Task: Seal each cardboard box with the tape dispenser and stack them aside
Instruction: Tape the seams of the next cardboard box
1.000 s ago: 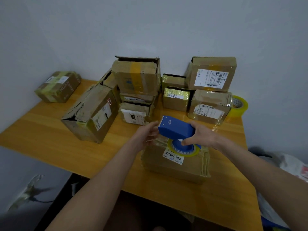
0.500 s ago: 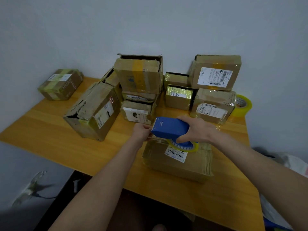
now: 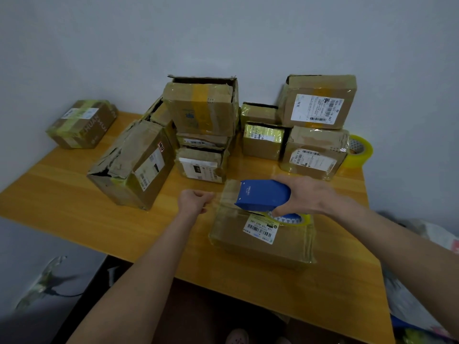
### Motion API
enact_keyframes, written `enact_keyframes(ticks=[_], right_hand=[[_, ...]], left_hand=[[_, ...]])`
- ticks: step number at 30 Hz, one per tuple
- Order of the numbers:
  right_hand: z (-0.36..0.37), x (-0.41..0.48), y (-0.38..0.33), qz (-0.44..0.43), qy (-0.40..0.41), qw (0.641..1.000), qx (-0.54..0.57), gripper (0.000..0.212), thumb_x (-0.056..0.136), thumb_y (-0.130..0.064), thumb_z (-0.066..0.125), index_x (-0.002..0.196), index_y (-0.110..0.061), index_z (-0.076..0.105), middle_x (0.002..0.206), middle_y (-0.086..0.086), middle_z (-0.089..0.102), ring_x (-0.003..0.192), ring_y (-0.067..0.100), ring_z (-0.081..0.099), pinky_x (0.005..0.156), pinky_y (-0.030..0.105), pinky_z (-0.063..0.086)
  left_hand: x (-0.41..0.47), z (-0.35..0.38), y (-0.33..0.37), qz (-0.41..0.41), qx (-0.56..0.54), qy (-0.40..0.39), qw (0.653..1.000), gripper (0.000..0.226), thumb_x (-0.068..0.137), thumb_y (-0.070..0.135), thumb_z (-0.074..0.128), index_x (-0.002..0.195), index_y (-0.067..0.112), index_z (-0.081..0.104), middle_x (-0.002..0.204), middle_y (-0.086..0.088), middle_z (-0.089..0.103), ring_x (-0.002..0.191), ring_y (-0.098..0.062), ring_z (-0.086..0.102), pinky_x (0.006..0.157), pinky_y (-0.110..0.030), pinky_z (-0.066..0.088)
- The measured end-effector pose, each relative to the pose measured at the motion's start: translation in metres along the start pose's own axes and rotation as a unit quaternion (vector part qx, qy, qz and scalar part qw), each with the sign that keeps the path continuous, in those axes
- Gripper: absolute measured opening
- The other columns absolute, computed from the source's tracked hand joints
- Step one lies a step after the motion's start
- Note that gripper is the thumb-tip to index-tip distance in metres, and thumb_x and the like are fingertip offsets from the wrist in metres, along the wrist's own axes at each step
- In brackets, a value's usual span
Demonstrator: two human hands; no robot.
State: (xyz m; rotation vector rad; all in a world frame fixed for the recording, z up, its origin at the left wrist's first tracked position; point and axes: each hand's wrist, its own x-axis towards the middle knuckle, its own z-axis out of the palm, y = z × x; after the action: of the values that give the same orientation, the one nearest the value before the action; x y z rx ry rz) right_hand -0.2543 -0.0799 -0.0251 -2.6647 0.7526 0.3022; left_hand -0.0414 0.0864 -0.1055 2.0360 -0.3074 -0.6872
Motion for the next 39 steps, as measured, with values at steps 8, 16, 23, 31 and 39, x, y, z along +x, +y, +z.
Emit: enact_keyframes(ticks=[8,16,23,31,39], right_hand=[[0.009,0.009,-0.009,-0.010,0.001,0.999,-0.042,0.072,0.068,-0.063,0.065,0.130,-0.044,0.035,0.097,-0.011,0.058,0.084,0.018,0.058,0.058,0.027,0.041],[0.013,0.015,-0.013,-0.007,0.007,0.999,-0.051,0.072,0.069,-0.065,0.064,0.131,-0.040,0.036,0.086,-0.013,0.053,0.078,0.014,0.055,0.058,0.027,0.044],[0.015,0.019,-0.013,-0.010,0.022,0.999,-0.047,0.075,0.066,-0.067,0.063,0.131,-0.039,0.037,0.083,-0.015,0.050,0.076,0.012,0.052,0.054,0.026,0.037],[0.018,0.019,-0.011,-0.021,0.014,0.999,-0.042,0.077,0.066,-0.069,0.063,0.131,-0.038,0.036,0.089,-0.012,0.052,0.079,0.012,0.054,0.061,0.027,0.046],[0.017,0.008,-0.010,-0.040,0.038,0.997,-0.057,0.085,0.065,-0.077,0.057,0.139,-0.049,0.026,0.098,-0.017,0.049,0.083,0.011,0.049,0.063,0.027,0.042]], left_hand=[[0.004,0.014,-0.023,-0.037,0.030,-0.013,0.999,0.014,0.087,0.020,0.068,0.083,0.007,0.067,0.097,-0.014,0.069,0.075,-0.016,0.059,0.066,-0.029,0.055],[0.003,0.009,-0.023,-0.025,0.236,-0.024,0.971,0.081,0.090,0.042,0.060,0.152,0.016,0.016,0.148,-0.020,0.022,0.124,-0.037,0.045,0.099,-0.044,0.046],[-0.032,0.022,-0.009,0.076,0.130,-0.112,0.982,0.035,0.103,0.015,0.036,0.135,0.011,0.050,0.131,-0.008,0.057,0.113,-0.018,0.053,0.095,-0.031,0.044],[-0.048,0.023,-0.010,0.236,0.242,-0.088,0.937,0.047,0.101,0.012,0.036,0.148,0.019,0.031,0.149,-0.006,0.040,0.134,-0.023,0.040,0.111,-0.031,0.031],[-0.049,0.023,-0.035,0.300,0.444,-0.141,0.833,0.058,0.103,0.036,0.027,0.153,0.021,0.002,0.160,0.005,-0.004,0.147,-0.010,-0.006,0.121,-0.036,0.008]])
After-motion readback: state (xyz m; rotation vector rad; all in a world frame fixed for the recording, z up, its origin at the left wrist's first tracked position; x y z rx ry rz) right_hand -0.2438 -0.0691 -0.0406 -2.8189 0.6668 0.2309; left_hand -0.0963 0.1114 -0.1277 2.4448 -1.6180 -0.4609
